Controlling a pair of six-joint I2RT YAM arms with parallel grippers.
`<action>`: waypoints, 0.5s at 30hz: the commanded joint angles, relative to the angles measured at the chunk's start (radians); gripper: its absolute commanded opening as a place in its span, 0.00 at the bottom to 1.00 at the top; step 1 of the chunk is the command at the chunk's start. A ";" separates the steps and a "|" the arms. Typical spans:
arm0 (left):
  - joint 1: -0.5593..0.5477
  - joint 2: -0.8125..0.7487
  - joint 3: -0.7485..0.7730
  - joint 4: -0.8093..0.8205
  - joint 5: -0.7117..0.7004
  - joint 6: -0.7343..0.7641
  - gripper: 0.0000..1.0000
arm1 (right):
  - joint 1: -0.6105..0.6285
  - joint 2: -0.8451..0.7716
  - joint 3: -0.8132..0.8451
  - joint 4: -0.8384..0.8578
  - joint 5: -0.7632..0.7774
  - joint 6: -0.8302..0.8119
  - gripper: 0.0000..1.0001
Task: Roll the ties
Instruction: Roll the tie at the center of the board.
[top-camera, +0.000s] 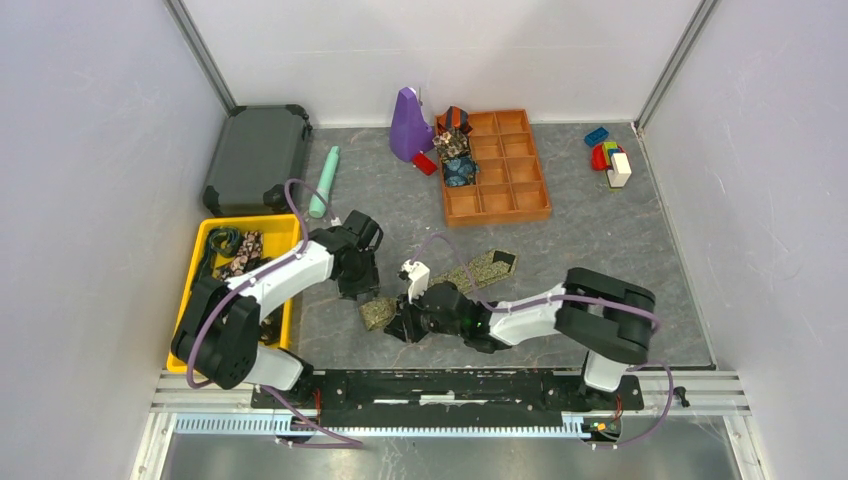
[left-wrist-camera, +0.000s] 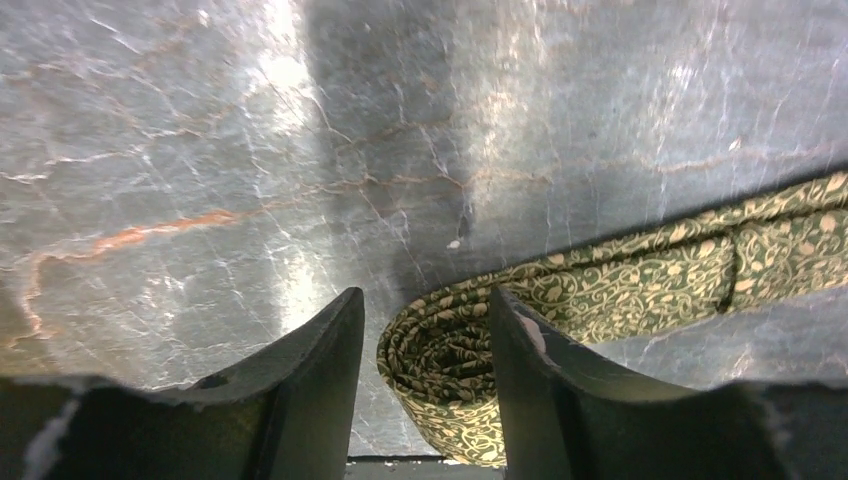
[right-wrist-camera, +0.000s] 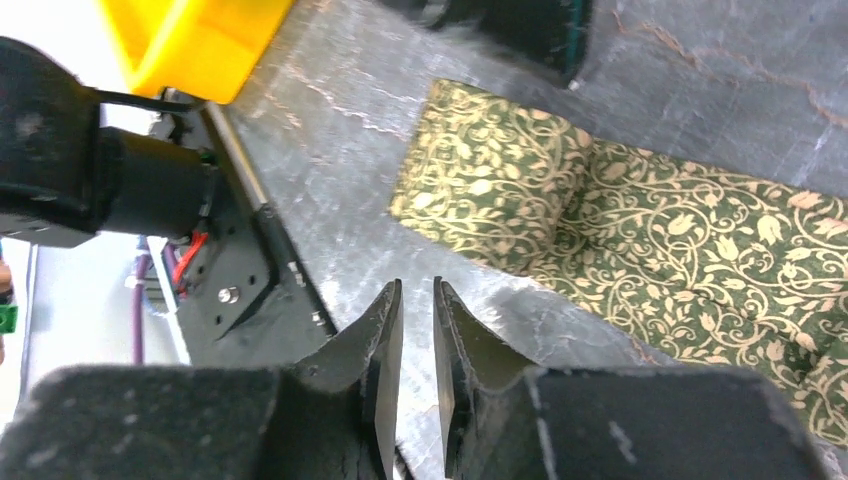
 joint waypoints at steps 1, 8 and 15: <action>-0.003 -0.039 0.058 -0.037 -0.130 0.002 0.60 | 0.012 -0.140 -0.018 -0.095 -0.019 -0.062 0.26; -0.002 -0.197 0.045 -0.079 -0.229 -0.040 0.83 | 0.006 -0.254 0.059 -0.332 0.014 -0.137 0.39; -0.004 -0.455 -0.077 -0.109 -0.217 -0.125 0.94 | -0.069 -0.219 0.198 -0.481 0.045 -0.189 0.44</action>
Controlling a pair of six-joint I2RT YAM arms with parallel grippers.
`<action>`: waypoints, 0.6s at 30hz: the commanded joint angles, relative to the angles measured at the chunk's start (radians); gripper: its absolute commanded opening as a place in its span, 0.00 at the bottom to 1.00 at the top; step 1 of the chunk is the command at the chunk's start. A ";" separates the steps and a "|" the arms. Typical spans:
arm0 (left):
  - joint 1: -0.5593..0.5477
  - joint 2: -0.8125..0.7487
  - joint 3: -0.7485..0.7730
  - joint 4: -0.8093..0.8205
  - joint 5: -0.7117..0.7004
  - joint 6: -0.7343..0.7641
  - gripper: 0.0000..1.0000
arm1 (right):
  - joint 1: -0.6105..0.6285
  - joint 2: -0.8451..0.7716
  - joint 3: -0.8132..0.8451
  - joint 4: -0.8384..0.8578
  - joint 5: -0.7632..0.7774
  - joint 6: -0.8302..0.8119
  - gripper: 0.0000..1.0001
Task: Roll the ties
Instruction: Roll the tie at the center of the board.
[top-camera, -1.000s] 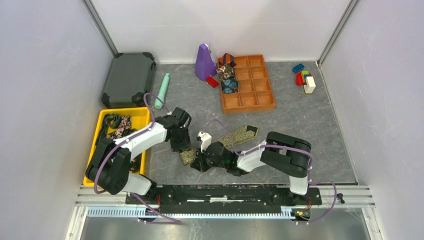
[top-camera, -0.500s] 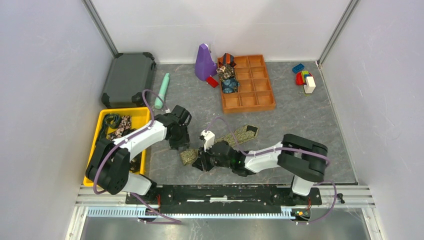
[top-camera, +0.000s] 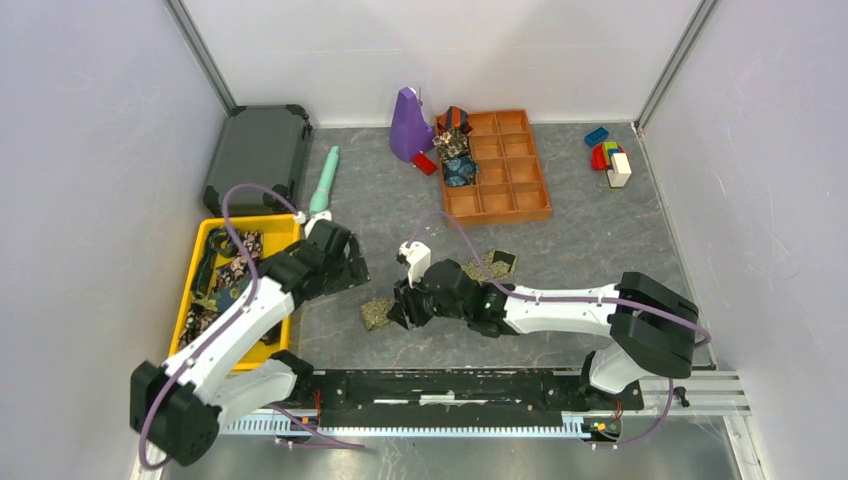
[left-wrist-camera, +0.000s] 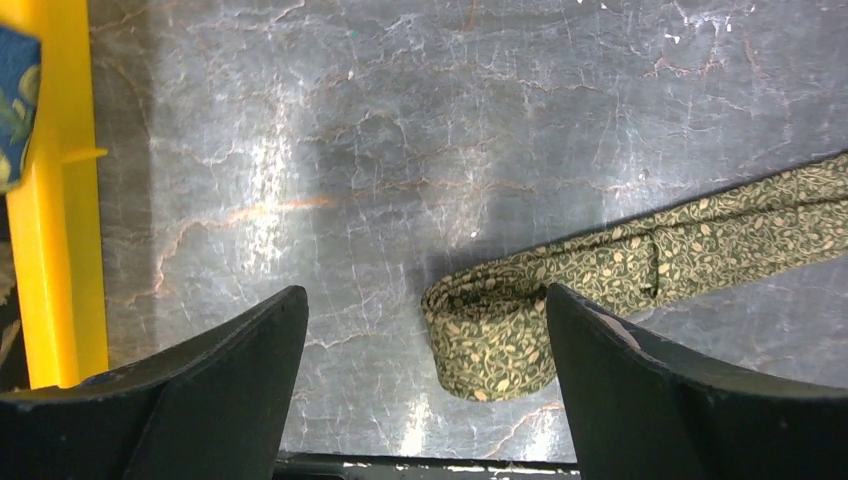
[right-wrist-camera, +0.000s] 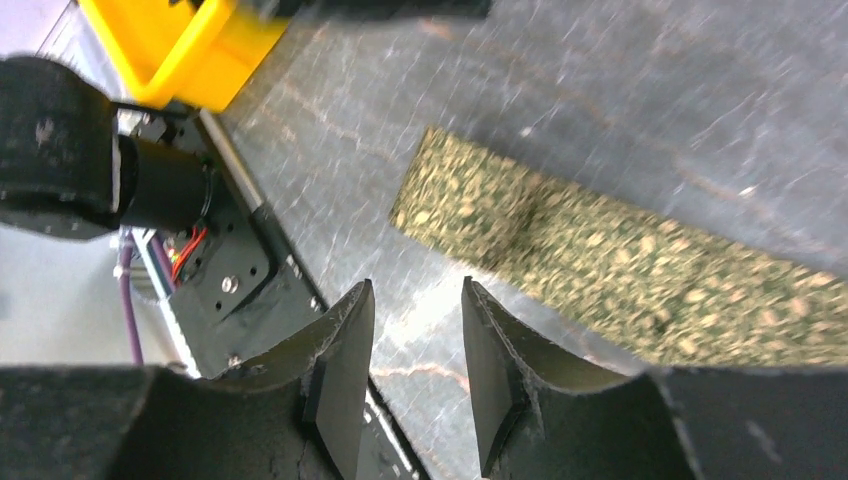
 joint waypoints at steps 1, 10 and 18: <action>-0.006 -0.143 -0.082 -0.045 -0.014 -0.102 0.95 | -0.063 0.023 0.109 -0.100 0.009 -0.057 0.45; -0.107 -0.336 -0.207 -0.024 0.014 -0.248 0.90 | -0.127 0.168 0.226 -0.137 -0.112 -0.081 0.45; -0.198 -0.374 -0.290 0.023 0.021 -0.298 0.86 | -0.134 0.243 0.255 -0.105 -0.190 -0.066 0.46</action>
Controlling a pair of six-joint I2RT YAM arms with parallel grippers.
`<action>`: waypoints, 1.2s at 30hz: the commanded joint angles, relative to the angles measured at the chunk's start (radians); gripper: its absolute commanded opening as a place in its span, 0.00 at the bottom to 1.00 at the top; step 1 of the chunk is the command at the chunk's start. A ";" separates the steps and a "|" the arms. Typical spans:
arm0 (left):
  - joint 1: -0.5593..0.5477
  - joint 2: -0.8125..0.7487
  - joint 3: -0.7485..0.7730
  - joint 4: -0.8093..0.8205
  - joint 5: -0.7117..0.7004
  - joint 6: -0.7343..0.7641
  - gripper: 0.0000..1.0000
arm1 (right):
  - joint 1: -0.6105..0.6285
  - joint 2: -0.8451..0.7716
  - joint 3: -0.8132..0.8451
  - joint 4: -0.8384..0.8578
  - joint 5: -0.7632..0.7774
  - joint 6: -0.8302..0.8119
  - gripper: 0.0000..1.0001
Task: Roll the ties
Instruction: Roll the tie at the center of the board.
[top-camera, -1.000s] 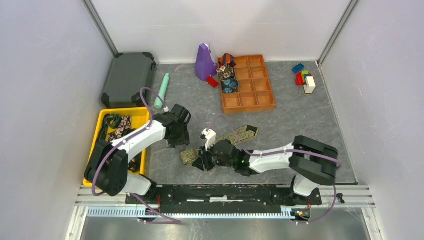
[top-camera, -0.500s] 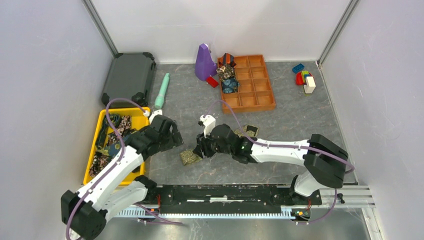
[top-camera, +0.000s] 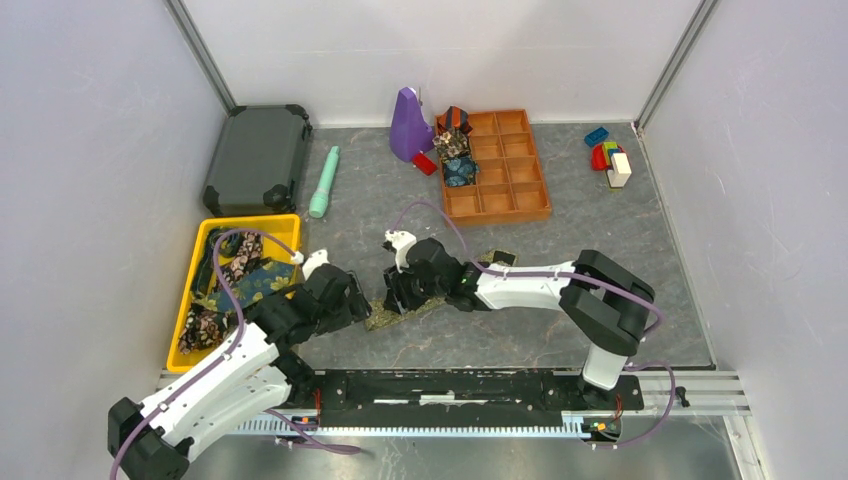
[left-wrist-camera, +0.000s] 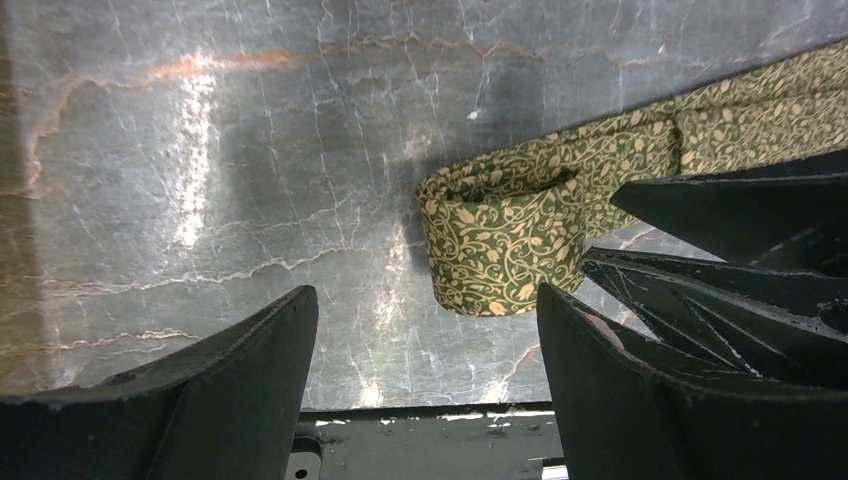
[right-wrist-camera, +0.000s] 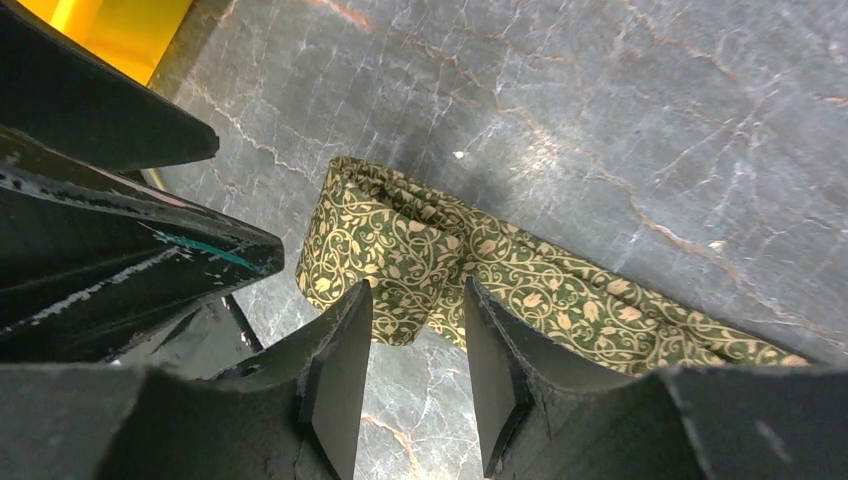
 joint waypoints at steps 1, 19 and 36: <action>-0.037 -0.013 -0.031 0.058 0.011 -0.069 0.85 | -0.006 0.026 0.054 0.021 -0.054 -0.007 0.46; -0.072 -0.085 -0.155 0.224 0.043 -0.078 0.82 | -0.028 0.059 0.005 0.070 -0.077 0.002 0.33; -0.072 -0.209 -0.239 0.275 -0.020 -0.207 0.81 | -0.039 0.075 -0.051 0.132 -0.108 0.016 0.27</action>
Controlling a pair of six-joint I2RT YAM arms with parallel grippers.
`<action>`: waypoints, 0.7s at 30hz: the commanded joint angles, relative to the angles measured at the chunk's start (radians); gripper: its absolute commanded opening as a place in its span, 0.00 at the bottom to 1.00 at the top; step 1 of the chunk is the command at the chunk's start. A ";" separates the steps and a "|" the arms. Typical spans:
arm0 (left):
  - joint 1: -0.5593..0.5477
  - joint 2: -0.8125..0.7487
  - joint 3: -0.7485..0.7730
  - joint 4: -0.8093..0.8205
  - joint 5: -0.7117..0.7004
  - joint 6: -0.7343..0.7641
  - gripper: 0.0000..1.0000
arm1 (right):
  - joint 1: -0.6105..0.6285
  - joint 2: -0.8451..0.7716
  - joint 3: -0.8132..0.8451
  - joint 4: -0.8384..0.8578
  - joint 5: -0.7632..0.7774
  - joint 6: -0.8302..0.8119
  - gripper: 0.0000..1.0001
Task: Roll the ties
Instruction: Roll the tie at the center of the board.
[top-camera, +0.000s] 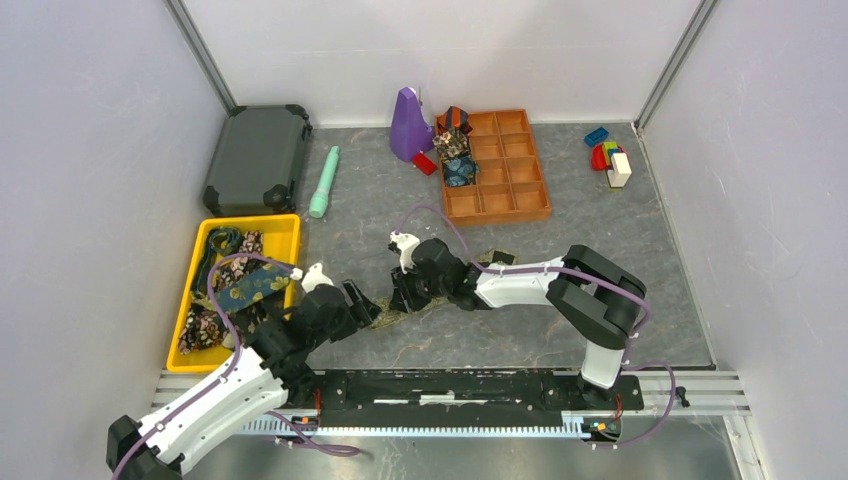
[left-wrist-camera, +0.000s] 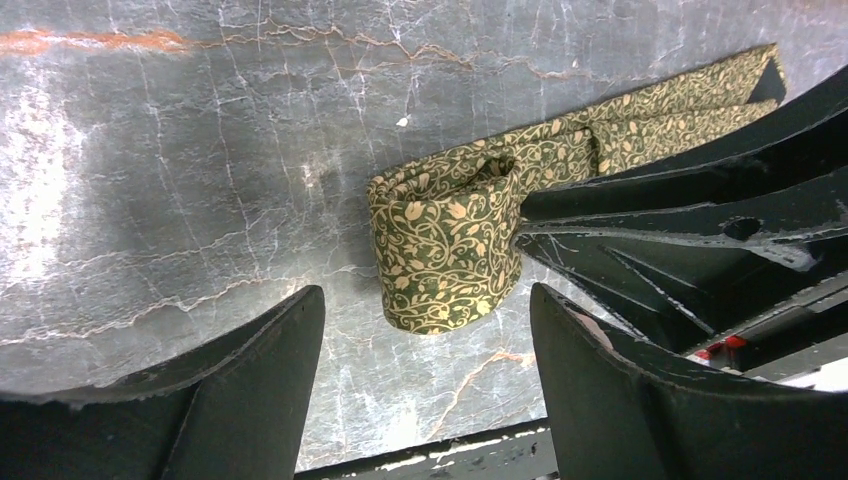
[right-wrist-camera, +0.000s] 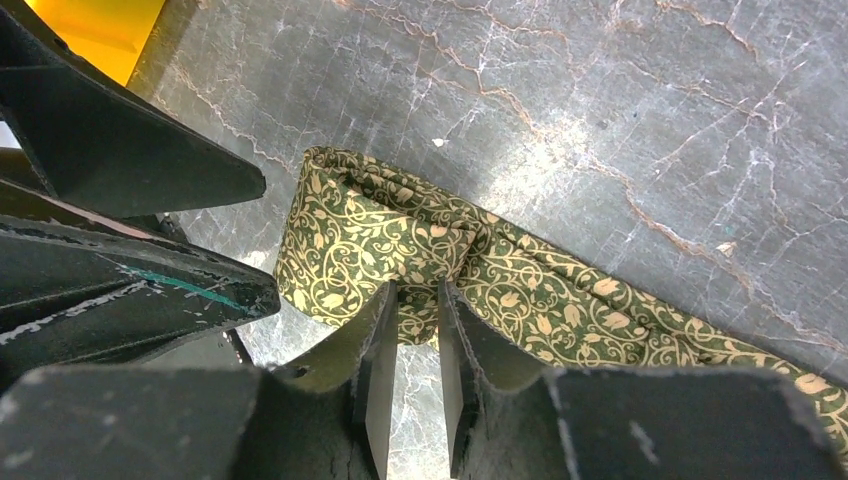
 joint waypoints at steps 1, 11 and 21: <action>-0.005 -0.020 -0.015 0.057 -0.035 -0.072 0.81 | -0.002 0.016 -0.014 0.051 -0.015 0.009 0.27; -0.004 0.021 -0.056 0.157 -0.027 -0.077 0.78 | -0.005 0.046 -0.020 0.066 -0.019 0.011 0.25; -0.005 0.025 -0.103 0.227 -0.063 -0.091 0.71 | -0.017 0.082 -0.034 0.082 -0.025 0.010 0.25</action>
